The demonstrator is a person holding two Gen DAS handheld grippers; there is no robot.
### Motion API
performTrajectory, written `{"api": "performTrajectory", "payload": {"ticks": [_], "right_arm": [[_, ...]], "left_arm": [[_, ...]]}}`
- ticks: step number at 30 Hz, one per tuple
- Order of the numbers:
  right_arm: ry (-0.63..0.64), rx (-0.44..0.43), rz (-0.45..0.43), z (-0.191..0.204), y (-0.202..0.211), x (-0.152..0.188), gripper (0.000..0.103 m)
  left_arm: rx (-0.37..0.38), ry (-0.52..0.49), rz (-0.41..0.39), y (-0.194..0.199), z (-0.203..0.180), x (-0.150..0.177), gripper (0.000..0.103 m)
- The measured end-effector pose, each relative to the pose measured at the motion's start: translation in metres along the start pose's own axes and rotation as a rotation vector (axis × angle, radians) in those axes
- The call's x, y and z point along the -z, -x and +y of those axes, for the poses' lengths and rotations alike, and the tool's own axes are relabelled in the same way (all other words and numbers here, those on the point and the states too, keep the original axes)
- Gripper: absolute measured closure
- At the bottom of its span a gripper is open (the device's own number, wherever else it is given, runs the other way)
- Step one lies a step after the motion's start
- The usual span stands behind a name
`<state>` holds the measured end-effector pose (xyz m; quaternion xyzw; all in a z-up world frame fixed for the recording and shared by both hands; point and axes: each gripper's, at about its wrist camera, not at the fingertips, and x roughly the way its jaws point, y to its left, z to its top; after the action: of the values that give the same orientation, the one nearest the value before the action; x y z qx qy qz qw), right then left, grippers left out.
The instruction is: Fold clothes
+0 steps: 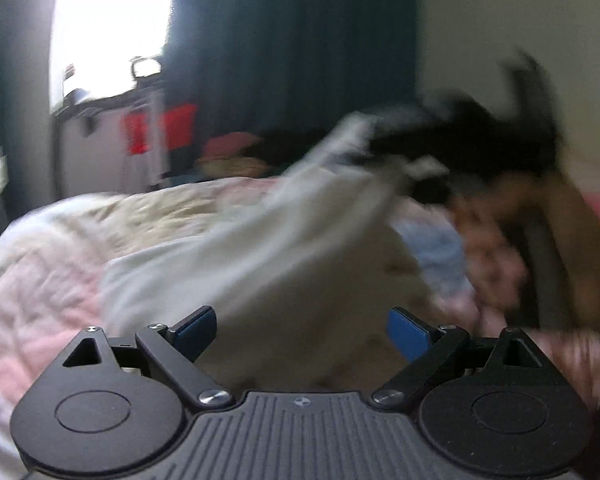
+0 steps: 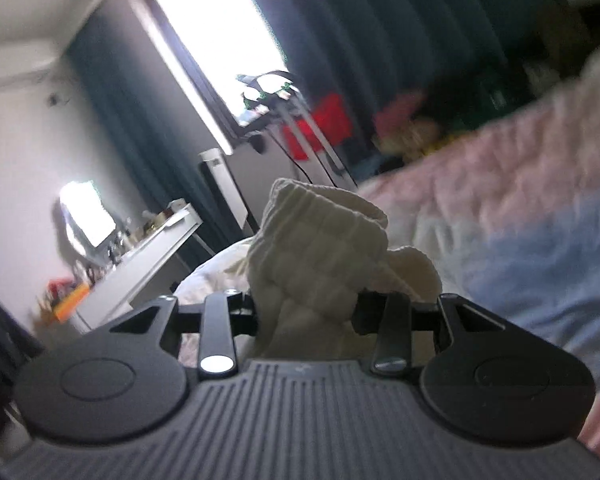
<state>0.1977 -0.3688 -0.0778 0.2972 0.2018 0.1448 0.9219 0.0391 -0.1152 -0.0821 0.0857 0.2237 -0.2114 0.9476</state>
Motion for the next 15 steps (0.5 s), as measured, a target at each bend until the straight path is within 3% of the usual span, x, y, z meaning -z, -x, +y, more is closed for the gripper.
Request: {"api": "performTrajectory", "payload": {"ticks": [5, 10, 12, 15], "right_arm": [[-0.068, -0.045, 0.061, -0.014, -0.004, -0.003, 0.060], [-0.061, -0.075, 0.054, -0.007, 0.001, -0.002, 0.060], [-0.069, -0.085, 0.044, -0.007, 0.002, -0.002, 0.060], [-0.081, -0.100, 0.028, -0.007, 0.003, -0.003, 0.060]], "left_arm": [[-0.066, -0.292, 0.041, -0.034, -0.048, 0.021, 0.011], [-0.193, -0.518, 0.033, -0.067, -0.081, 0.041, 0.023], [-0.213, -0.569, 0.004, -0.066, -0.089, 0.047, 0.031], [-0.192, -0.611, -0.027, -0.061, -0.099, 0.052, 0.033]]}}
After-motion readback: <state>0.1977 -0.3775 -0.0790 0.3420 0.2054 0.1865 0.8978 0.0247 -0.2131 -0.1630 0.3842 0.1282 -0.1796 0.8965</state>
